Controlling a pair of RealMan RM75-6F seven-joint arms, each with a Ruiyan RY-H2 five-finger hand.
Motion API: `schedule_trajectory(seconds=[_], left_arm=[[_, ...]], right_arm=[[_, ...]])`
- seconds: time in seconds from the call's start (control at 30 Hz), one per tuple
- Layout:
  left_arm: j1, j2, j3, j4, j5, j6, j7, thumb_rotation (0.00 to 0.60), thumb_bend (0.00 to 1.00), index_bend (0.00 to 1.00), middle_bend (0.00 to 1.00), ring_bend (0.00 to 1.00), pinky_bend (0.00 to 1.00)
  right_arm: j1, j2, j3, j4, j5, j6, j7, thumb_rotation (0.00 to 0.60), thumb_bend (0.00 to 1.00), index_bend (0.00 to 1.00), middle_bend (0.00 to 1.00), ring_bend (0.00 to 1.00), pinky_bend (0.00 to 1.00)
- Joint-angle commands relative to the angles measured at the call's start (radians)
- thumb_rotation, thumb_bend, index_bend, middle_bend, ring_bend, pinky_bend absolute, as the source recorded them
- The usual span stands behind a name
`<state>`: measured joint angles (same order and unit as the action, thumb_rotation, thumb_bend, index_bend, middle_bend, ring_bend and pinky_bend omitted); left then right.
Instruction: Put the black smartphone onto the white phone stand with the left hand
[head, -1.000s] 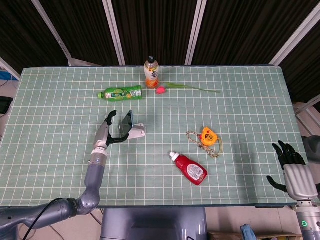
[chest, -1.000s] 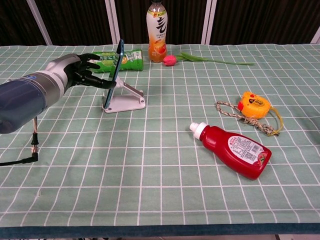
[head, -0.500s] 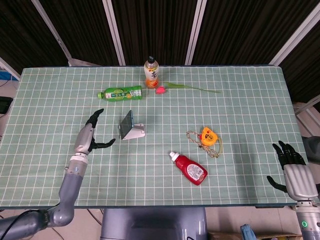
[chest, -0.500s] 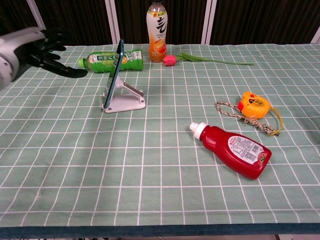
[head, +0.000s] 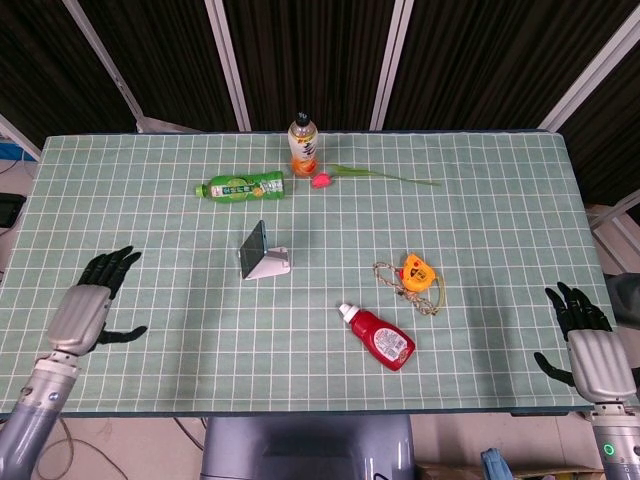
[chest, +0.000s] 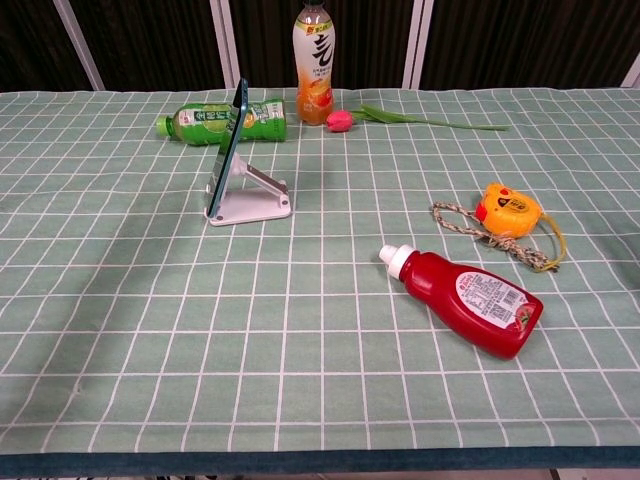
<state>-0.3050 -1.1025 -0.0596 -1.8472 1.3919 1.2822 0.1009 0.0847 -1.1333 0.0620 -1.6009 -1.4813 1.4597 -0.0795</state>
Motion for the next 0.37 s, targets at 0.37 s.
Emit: schedule_trajectory(seconds=[0.37], left_arm=[[0.186,0.004,0.103,0.247,0.134,0.231,-0.018,0.600,0.07,0.00,0.00,0.00,0.00]], right_arm=[[-0.002,-0.002,-0.001,0.001,-0.005,0.006,-0.003,0.600,0.32,0.05,0.00,0.00,0.18]])
